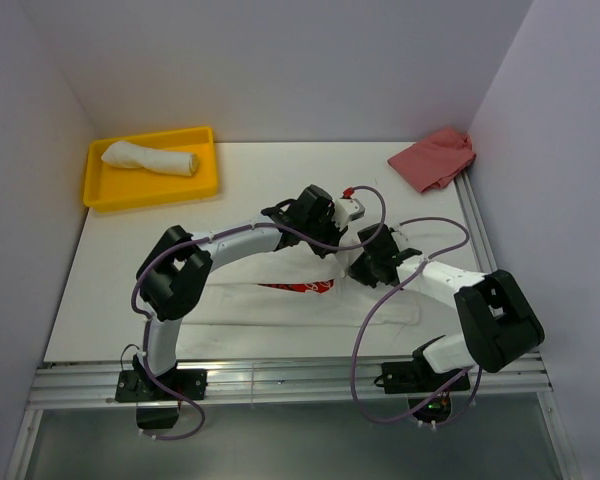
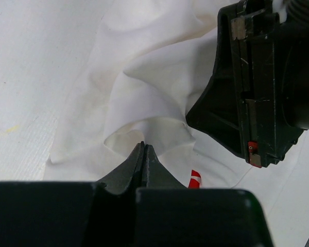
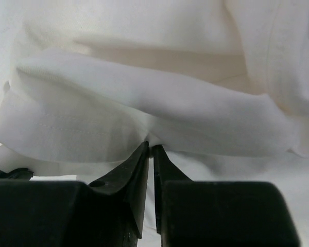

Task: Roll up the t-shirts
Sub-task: Fold the tshirt

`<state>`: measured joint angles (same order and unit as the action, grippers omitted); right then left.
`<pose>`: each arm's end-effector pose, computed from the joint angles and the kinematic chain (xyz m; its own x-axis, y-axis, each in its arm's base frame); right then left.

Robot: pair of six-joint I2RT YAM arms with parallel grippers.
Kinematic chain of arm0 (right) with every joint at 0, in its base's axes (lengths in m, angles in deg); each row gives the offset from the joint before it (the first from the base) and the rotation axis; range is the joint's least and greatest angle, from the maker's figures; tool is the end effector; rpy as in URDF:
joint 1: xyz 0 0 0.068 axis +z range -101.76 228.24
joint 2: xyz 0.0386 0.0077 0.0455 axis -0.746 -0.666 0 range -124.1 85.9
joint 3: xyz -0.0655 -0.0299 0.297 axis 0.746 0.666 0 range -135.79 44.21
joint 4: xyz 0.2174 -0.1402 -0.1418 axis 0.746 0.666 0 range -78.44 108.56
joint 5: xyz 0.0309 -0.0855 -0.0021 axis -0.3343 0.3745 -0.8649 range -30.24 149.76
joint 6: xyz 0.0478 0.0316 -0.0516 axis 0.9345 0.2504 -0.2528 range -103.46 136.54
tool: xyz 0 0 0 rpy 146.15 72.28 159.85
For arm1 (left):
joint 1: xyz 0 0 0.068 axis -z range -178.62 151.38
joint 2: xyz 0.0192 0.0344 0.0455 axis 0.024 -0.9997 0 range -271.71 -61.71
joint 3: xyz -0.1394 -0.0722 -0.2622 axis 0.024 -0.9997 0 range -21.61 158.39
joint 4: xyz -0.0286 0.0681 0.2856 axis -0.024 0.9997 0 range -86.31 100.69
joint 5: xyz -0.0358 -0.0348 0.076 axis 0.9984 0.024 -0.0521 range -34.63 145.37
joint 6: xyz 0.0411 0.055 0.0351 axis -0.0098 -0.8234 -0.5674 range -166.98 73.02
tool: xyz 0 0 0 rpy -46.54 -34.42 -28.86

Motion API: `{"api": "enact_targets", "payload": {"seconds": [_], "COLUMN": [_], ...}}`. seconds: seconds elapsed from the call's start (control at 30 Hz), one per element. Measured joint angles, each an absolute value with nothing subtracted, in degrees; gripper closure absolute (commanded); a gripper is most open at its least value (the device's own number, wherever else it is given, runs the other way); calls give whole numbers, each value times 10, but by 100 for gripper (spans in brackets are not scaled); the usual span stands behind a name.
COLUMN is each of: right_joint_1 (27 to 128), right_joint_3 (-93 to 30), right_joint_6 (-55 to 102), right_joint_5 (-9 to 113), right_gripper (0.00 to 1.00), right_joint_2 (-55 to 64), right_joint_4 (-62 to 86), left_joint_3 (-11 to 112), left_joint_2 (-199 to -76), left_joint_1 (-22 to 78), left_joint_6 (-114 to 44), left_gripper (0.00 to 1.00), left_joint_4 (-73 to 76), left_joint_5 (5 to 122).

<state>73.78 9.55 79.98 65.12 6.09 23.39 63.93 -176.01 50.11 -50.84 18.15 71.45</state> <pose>0.2585 0.1168 0.1331 -0.6811 0.6616 -0.3137 0.5054 0.7348 0.4524 0.3274 -0.4008 0.2087 -0.3930 0.5460 -0.7399 0.8838 0.4463 -0.1400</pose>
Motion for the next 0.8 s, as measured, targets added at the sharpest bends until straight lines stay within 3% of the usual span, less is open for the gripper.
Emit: {"api": "enact_targets", "payload": {"seconds": [0.8], "right_joint_1": [699], "right_joint_3": [85], "right_joint_6": [769], "right_joint_5": [704], "right_gripper": [93], "right_joint_2": [260], "right_joint_4": [397], "left_joint_3": [639], "left_joint_2": [-1752], "left_joint_1": [501], "left_joint_6": [-561], "left_gripper": [100], "left_joint_4": [241], "left_joint_5": [748]}}
